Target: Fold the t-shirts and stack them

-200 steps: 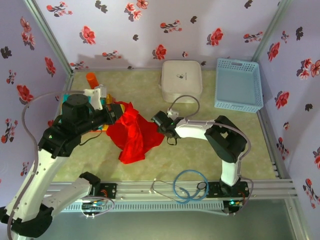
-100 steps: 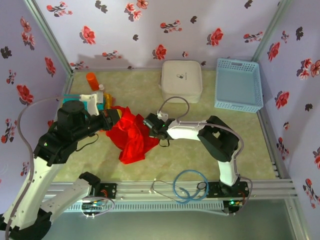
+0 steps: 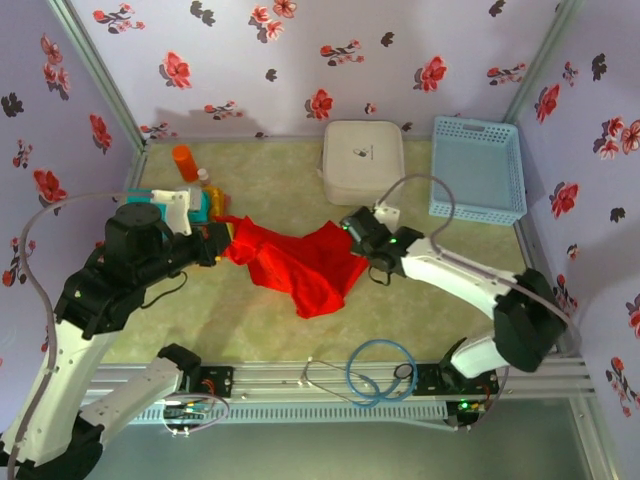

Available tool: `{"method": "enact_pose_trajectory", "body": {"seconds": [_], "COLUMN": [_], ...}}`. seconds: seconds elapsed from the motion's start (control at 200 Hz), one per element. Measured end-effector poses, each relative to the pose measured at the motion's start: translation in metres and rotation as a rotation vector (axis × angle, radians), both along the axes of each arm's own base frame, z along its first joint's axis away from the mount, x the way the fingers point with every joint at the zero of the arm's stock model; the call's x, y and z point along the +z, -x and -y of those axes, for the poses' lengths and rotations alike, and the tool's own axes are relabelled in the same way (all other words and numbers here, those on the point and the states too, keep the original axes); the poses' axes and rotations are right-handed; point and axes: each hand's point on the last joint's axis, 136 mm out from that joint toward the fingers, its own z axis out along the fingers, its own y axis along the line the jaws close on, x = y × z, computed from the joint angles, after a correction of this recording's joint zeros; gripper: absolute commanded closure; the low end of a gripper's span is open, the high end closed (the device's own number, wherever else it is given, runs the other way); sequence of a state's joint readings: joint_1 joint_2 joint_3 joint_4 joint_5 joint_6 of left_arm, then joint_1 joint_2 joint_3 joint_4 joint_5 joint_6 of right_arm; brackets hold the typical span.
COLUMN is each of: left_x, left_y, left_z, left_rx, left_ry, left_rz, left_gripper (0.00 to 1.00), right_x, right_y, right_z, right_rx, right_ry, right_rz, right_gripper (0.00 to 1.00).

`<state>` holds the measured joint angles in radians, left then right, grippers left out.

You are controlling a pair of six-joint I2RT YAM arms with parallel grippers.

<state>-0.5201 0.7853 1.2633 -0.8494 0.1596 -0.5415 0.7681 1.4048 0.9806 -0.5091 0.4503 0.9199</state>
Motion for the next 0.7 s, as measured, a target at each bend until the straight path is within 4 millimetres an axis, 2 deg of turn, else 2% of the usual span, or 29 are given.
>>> {"method": "enact_pose_trajectory", "body": {"seconds": [0.22, 0.355, 0.54, 0.7], "left_x": [-0.009, -0.018, -0.028, -0.028], "left_y": [-0.011, -0.02, -0.029, -0.032], "left_z": [-0.007, -0.005, -0.001, -0.007], "left_rx": [0.042, 0.048, 0.044, 0.059], "left_ry": [-0.054, -0.085, -0.116, -0.126], "left_rz": [-0.002, -0.026, -0.054, -0.047], "left_gripper": [1.0, 1.0, 1.0, 1.0], "right_x": [0.015, 0.024, 0.03, 0.022], "right_y": [0.014, 0.021, 0.032, 0.039], "right_z": [0.07, 0.105, 0.134, 0.154], "right_rx": [-0.124, -0.203, -0.266, -0.309], "right_ry": [0.012, 0.0, 0.0, 0.025], "right_rz": [0.026, 0.049, 0.067, 0.043], "right_gripper": [1.0, 1.0, 1.0, 1.0]}}
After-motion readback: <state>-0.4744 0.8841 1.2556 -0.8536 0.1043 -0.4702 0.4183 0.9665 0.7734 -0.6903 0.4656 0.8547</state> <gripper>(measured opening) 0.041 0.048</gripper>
